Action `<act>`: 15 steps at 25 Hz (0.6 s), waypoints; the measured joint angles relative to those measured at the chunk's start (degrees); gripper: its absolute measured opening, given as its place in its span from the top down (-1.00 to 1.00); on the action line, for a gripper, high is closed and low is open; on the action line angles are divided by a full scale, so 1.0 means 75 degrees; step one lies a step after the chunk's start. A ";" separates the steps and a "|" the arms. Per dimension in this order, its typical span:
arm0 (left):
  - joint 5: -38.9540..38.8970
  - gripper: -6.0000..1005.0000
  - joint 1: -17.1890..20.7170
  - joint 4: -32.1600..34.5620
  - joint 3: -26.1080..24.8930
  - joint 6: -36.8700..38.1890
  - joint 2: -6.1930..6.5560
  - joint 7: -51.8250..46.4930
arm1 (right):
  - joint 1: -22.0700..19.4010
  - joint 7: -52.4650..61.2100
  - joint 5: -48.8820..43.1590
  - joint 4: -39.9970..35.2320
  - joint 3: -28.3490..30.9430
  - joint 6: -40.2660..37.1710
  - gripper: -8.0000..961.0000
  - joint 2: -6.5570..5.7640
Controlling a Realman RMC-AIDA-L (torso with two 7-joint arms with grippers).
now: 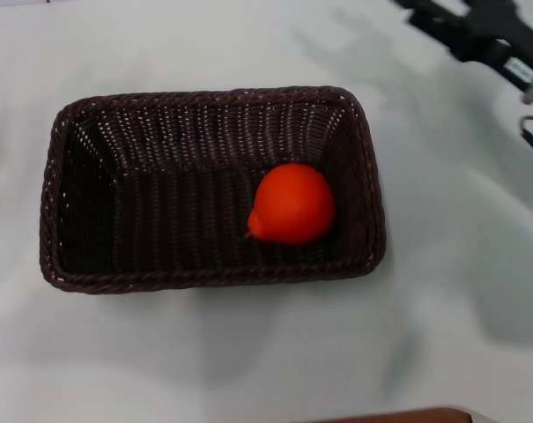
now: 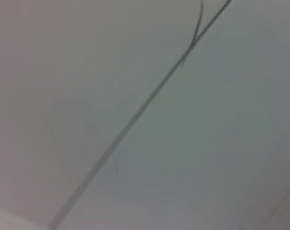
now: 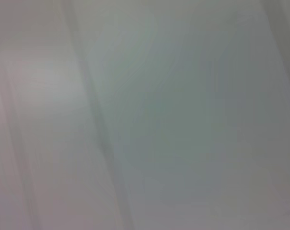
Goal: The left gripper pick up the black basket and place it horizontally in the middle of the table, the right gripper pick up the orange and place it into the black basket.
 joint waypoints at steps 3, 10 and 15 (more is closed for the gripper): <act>-0.0518 -0.23 0.0159 0.0737 -0.0057 0.0143 -0.0007 0.1609 | -0.0004 -0.1078 0.0416 -0.1093 0.0699 0.0526 -0.79 0.0018; -0.2220 -0.23 0.0539 0.2653 -0.0060 0.0261 -0.0041 0.5266 | 0.0172 -0.3990 0.2235 -0.3774 0.1249 0.1346 -0.91 0.0106; -0.3361 -0.22 0.0654 0.3573 -0.0064 0.0404 -0.0054 0.6497 | 0.0275 -0.4460 0.3295 -0.4767 0.1289 0.1398 -0.91 0.0147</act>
